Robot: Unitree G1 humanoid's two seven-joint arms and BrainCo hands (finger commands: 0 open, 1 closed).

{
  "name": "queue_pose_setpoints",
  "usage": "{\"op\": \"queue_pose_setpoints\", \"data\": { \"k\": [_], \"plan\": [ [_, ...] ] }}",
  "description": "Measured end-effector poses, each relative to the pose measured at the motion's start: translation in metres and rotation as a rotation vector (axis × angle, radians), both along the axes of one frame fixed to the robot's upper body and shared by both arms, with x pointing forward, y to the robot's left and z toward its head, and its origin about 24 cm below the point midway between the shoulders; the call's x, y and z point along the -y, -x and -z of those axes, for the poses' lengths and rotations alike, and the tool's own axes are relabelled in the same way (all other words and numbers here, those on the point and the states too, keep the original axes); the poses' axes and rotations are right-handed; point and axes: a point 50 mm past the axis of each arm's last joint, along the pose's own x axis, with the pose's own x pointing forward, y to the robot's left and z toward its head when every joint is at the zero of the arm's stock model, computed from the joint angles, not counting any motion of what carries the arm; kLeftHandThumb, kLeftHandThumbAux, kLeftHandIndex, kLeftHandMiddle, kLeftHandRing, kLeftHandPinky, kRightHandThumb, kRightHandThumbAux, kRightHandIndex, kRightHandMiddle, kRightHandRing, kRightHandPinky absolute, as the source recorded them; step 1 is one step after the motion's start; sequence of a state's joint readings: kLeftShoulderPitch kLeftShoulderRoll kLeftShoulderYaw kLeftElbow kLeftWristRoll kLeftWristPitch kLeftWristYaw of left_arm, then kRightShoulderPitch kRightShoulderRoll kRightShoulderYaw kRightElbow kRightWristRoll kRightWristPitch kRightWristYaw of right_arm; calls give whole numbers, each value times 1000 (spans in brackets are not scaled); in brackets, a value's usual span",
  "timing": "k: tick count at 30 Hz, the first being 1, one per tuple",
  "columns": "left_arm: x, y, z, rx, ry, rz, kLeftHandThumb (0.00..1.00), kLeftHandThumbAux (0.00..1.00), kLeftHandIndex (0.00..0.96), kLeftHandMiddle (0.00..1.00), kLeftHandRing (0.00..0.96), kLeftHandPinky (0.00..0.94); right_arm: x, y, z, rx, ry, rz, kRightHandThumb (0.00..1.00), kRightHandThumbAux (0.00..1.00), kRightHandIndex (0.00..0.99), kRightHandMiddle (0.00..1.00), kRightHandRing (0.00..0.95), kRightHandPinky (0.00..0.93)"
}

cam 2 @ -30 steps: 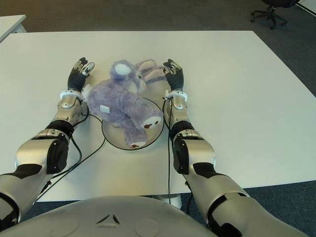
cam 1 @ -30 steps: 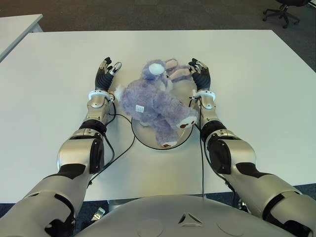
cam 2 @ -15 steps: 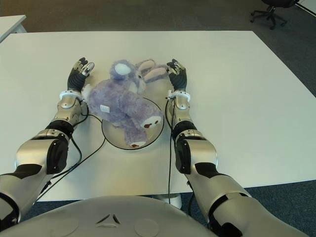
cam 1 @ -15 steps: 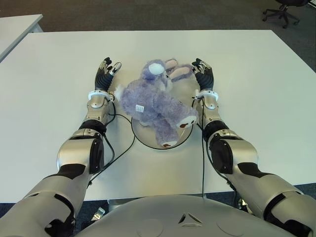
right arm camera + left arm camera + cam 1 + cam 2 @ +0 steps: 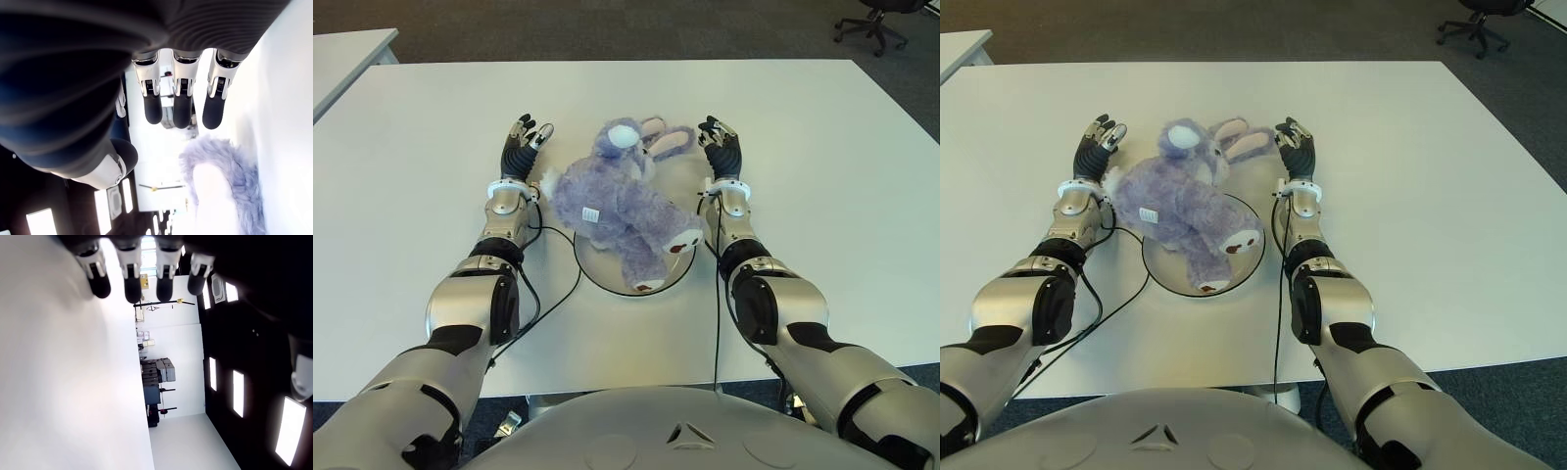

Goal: Put the doll into the plate.

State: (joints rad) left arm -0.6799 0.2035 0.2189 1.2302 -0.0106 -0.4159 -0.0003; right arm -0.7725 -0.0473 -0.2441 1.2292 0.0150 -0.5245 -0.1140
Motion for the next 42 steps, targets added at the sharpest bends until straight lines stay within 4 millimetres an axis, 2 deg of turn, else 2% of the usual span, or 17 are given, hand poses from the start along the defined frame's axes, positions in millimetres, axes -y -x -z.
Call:
{"op": "queue_pose_setpoints", "data": {
  "k": [42],
  "plan": [
    [-1,0,0,0,-4,-5,0,470,19,108,103,92,5,0,0,0,7,7,674,736,397,142,147,210]
  ]
}}
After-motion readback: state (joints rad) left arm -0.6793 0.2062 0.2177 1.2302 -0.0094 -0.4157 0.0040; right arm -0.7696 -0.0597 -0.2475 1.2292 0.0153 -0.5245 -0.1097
